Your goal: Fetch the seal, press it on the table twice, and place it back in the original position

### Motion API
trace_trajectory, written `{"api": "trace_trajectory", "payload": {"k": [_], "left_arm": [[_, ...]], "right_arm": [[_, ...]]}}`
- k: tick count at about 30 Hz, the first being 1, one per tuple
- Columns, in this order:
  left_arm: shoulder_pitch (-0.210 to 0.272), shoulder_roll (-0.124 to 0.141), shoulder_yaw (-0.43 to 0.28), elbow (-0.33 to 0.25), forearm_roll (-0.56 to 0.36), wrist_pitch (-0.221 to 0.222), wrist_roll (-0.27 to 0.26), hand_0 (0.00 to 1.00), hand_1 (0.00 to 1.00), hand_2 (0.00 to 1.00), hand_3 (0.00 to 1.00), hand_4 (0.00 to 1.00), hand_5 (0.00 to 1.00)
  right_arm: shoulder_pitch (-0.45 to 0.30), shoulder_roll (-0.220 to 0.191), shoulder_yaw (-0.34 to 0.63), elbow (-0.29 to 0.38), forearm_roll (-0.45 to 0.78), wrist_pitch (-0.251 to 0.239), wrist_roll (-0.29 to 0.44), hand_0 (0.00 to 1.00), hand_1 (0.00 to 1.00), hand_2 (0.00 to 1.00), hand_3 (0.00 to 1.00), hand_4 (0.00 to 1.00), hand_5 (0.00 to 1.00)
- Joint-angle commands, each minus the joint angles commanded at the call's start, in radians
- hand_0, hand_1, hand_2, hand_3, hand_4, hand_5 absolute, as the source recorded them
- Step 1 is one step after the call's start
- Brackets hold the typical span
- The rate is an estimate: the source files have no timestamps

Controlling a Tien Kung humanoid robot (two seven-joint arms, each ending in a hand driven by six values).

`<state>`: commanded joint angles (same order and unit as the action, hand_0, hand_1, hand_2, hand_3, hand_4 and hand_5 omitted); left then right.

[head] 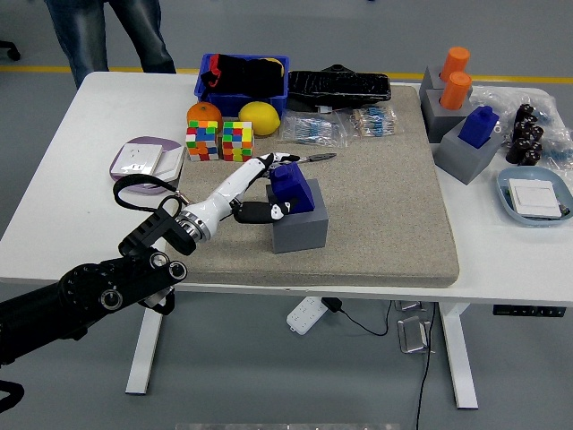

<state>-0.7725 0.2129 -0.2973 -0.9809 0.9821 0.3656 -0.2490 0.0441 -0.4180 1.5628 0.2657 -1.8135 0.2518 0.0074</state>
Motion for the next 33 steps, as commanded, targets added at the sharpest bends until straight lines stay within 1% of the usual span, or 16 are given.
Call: {"api": "trace_trajectory", "payload": {"k": [9,14,26,33], "left_arm": [[-0.007,0.014,-0.010,-0.039,0.028,-0.009,0.034,0.829,0.525,0.467,0.866,0.449,0.002],[-0.008,0.016,-0.013,-0.061,0.047,-0.015,0.060,0.829,0.526,0.467,0.867,0.451,0.002],[-0.017,0.013,-0.020,-0.070,0.115,-0.019,0.131,0.825,0.525,0.468,0.869,0.448,0.002],[-0.031,0.018,-0.032,-0.081,0.140,-0.025,0.170,0.824,0.526,0.469,0.870,0.448,0.002]], "right_arm": [[0.001,-0.006,-0.001,0.002,-0.001,-0.001,0.001,0.803,0.705,0.687,0.650,0.786,0.540],[-0.001,-0.006,-0.002,0.000,-0.002,-0.001,0.001,0.804,0.705,0.687,0.650,0.786,0.540],[-0.003,-0.007,-0.007,0.001,-0.003,-0.002,0.001,0.804,0.705,0.687,0.650,0.787,0.540],[-0.002,-0.010,-0.003,0.001,-0.004,-0.002,0.002,0.804,0.705,0.687,0.650,0.787,0.540]]}}
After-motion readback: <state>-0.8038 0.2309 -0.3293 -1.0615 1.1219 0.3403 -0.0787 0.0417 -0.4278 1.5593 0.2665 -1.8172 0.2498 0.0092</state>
